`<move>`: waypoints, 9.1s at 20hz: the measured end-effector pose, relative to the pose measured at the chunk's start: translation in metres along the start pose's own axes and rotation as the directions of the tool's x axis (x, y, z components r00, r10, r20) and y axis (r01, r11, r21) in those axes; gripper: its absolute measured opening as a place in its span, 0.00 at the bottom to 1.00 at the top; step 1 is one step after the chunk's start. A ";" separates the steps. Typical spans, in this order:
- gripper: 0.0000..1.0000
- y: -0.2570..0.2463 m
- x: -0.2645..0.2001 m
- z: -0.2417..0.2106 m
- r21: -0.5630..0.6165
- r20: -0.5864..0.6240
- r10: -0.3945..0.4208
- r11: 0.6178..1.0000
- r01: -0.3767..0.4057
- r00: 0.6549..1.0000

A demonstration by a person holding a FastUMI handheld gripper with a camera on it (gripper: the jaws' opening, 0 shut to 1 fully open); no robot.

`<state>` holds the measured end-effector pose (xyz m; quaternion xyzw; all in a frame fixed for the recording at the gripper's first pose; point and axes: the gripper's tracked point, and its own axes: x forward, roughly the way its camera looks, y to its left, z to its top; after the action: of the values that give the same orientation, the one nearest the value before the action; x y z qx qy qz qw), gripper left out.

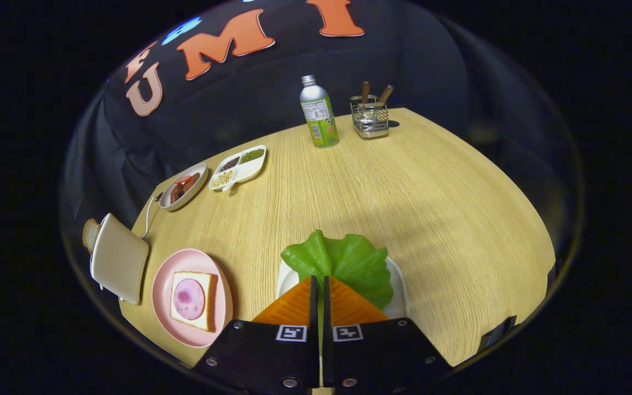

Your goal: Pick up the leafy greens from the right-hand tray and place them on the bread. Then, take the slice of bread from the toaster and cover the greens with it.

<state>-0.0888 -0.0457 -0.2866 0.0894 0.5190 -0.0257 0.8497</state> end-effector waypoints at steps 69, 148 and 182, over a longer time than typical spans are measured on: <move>0.74 0.297 -0.073 0.062 -0.126 0.003 0.469 0.876 -0.465 0.883; 0.16 0.382 -0.113 0.066 -0.118 -0.185 0.575 0.792 -0.599 0.797; 0.18 0.199 -0.017 -0.012 -0.092 -0.168 0.404 0.902 -0.423 0.899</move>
<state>-0.0798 0.1509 -0.2518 0.1455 0.5490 0.1950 0.7996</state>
